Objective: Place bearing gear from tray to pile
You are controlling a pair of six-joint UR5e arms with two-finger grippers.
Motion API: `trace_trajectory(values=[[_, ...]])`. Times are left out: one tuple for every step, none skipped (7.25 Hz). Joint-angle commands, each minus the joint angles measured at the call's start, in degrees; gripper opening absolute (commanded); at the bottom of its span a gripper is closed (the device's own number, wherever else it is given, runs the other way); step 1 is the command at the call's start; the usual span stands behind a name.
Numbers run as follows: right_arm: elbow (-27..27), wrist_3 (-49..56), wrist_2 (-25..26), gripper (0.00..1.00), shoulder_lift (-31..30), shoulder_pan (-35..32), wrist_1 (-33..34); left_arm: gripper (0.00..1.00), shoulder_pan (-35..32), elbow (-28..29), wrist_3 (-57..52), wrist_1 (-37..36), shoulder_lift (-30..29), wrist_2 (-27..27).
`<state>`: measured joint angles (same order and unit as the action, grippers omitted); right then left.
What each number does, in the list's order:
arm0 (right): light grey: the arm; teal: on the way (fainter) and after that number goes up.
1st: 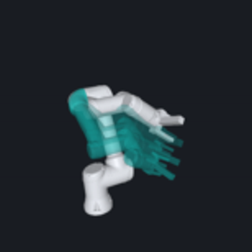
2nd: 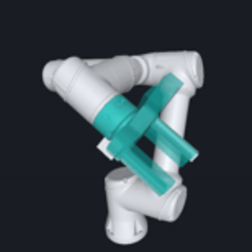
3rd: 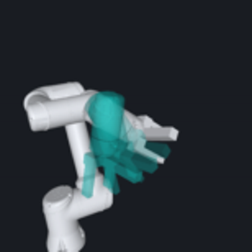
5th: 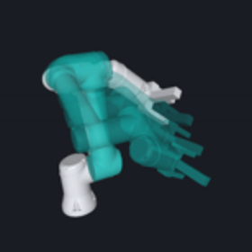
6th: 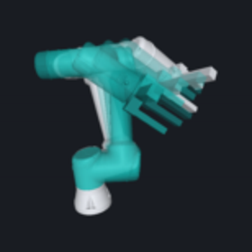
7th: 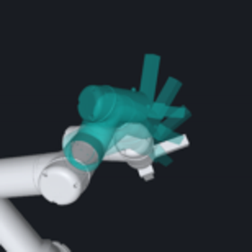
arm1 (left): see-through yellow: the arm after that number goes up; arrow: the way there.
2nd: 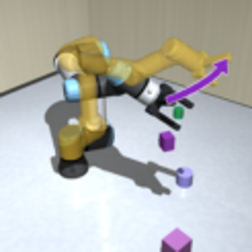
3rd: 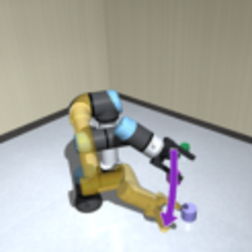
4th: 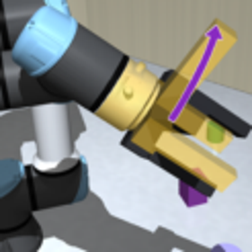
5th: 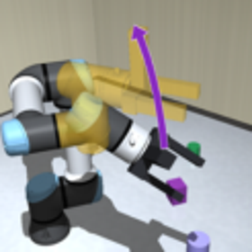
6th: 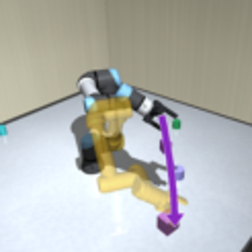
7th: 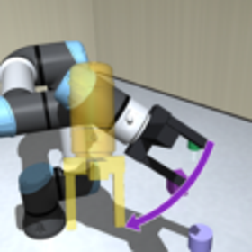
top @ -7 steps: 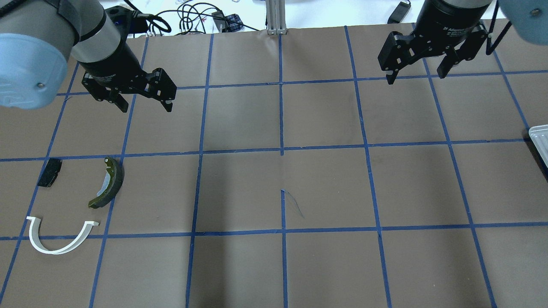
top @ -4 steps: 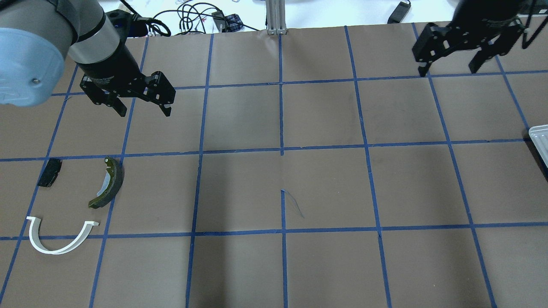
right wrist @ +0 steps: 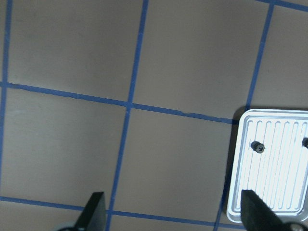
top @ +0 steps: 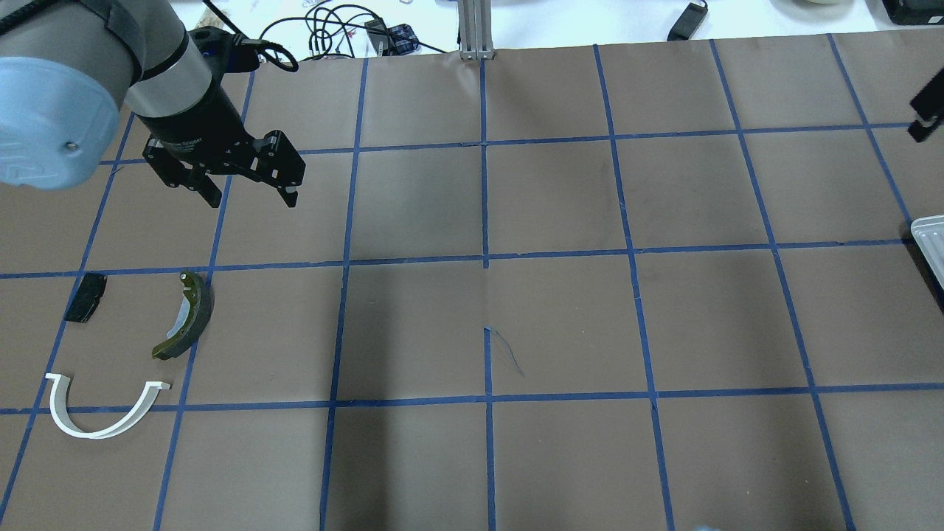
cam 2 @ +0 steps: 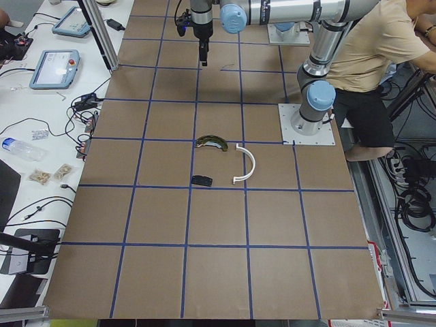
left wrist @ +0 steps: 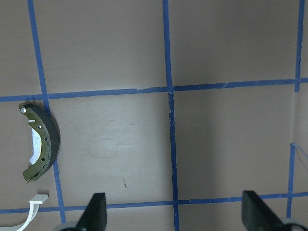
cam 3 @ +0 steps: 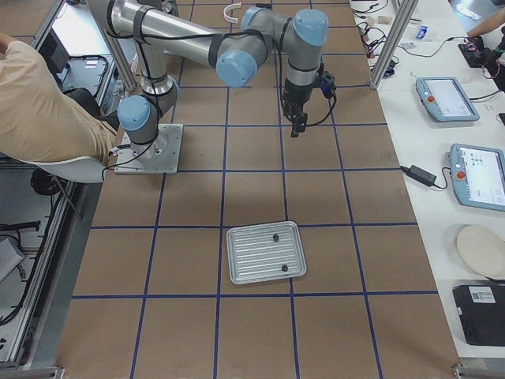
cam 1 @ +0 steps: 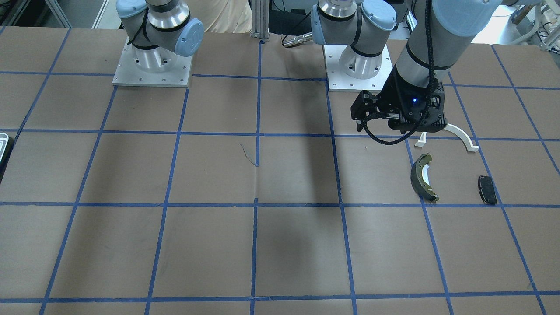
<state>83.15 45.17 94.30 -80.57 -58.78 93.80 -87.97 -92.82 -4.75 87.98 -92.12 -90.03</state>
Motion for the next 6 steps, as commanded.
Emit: trace_trajectory(values=[[0.3, 20.6, 0.5, 1.0, 4.6, 7.1, 7.0, 1.0, 0.0, -0.2, 0.0, 0.1, 0.1, 0.0], [0.3, 28.1, 0.6, 1.0, 7.1, 9.9, 8.6, 1.0, 0.0, -0.3, -0.1, 0.2, 0.1, -0.1], [0.5, 36.9, 0.4, 1.0, 9.6, 14.5, 8.6, 1.0, 0.0, -0.5, -0.1, -0.1, 0.0, 0.0], [0.4, 44.4, 0.4, 1.0, 13.4, 17.7, 10.3, 1.0, 0.0, -0.5, -0.1, -0.2, -0.3, 0.1], [0.5, 52.7, 0.4, 1.0, 16.7, 19.2, 15.7, 1.0, 0.0, -0.6, -0.1, -0.1, -0.1, 0.1], [0.5, 60.4, 0.4, 1.0, 20.2, 19.7, 22.1, 1.0, 0.0, -0.7, -0.1, 0.1, 0.2, 0.0]])
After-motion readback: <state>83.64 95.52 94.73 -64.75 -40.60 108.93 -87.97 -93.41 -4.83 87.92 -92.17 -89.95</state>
